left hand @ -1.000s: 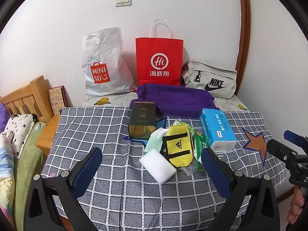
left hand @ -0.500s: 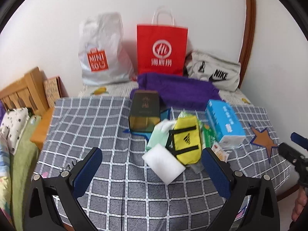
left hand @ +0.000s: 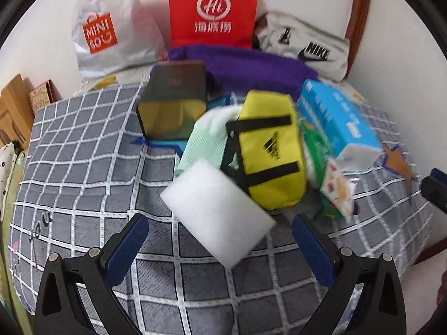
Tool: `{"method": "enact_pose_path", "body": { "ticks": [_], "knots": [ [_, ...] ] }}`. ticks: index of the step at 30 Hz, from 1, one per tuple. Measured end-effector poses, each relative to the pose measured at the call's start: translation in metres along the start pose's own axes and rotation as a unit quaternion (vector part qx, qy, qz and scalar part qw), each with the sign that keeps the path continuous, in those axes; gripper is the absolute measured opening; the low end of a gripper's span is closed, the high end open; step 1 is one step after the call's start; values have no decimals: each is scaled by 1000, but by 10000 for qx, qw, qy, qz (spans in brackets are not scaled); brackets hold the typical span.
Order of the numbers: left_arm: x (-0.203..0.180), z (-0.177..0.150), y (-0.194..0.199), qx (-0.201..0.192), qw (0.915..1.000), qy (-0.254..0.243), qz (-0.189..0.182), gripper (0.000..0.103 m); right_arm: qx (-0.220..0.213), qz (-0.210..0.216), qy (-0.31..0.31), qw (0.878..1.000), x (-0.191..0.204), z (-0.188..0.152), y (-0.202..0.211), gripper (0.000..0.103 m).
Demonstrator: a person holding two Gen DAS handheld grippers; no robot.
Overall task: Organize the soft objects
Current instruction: 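Move the left tool to the white foam sponge while the right tool reaches the orange-slice packet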
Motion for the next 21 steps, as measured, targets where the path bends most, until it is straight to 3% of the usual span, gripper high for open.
{"method": "enact_pose_path", "body": {
  "ticks": [3,6,8,9,16,21],
  "knots": [
    [7,1,-12,23,9999,138,82,103,64,34,46,10000,1,-1,-9,103],
    [14,3,-18,32,9995,283,-143,101,128,106,108,9998,4,-1,-17,103],
    [14,4,-19,23,9993,246,-266,90,125,256,218,9994,9,-1,-23,103],
    [12,3,-19,42,9992,162,-375,77,116,313,267,9991,10,-2,-25,103],
    [8,2,-10,-64,9990,5,-442,76,304,830,454,9951,25,-9,-52,102],
    [9,1,-8,-87,9996,-155,-234,76,404,1028,461,9928,30,-4,-72,102]
  ]
}}
Point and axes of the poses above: each gripper's, at about its wrist camera, not at the fingertips, and y roughly against the way its jaws point, x to its left, z to its top, the point moved 2 cm from there along -y, roughly the way its jaws point, and after that the axes turned 2 degrees about z, right-handed, at the moved point
